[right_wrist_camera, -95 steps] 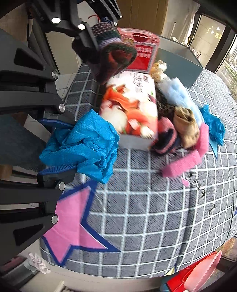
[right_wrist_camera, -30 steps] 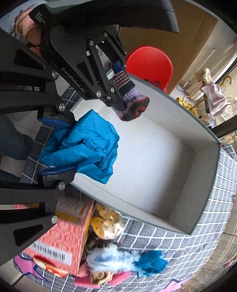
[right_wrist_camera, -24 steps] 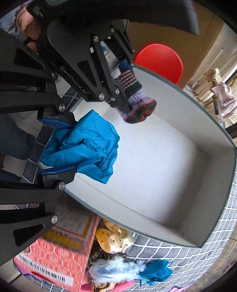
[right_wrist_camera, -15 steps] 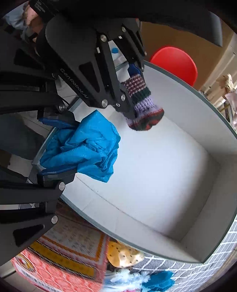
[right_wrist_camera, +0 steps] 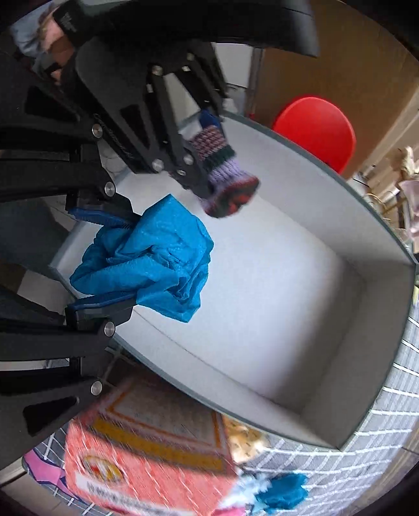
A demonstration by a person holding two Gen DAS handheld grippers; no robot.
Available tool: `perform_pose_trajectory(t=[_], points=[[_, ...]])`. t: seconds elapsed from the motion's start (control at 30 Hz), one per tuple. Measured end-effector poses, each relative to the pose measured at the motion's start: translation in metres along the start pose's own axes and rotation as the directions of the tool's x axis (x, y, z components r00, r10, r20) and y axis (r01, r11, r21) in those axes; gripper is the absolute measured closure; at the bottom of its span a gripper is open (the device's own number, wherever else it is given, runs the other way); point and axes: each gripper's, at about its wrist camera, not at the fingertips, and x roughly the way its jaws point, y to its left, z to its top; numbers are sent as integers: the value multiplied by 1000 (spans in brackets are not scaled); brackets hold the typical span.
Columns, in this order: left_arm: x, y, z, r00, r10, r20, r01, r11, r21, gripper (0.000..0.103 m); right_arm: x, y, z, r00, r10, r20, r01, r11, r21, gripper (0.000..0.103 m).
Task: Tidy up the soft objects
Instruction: 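Open both tools to drop the sock and blue cloth into the box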
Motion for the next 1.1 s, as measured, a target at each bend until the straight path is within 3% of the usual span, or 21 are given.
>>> perform_pose_trajectory(t=[0.2,0.37,0.47,0.53,0.57,0.6,0.63,0.8,1.1], points=[[-7,1,7,999,24,37,-23,1000,-8,61,-12,3,8,999,-5,42,4,1000,12,66],[-15,-1,7,995,54,84,-55,998,7,47,-15,3,2,999,0,54,-1,1000,16,65],[-14,8,9,996,36,79,-34,999,-19,23,-22,-6,-6,998,-12,69,9,999,39,52],[-17,16,8,996,-13,91,18,999,-50,19,-30,-13,-7,996,-5,94,-1,998,68,37],[-19,19,8,995,-35,97,41,997,-60,18,-35,-15,-6,994,-1,108,-7,997,78,17],[-22,22,9,992,-58,112,66,995,-72,15,-41,-17,-6,992,5,127,-16,996,85,8],[-25,23,9,989,-76,124,86,993,-80,11,-47,-17,-6,989,0,149,-14,996,89,6],[-39,24,16,979,-119,165,137,986,-99,11,-70,-19,-2,975,32,219,-60,991,122,5],[-66,-3,35,965,-207,162,213,977,-24,11,-118,-36,-9,959,13,284,-74,976,205,5]])
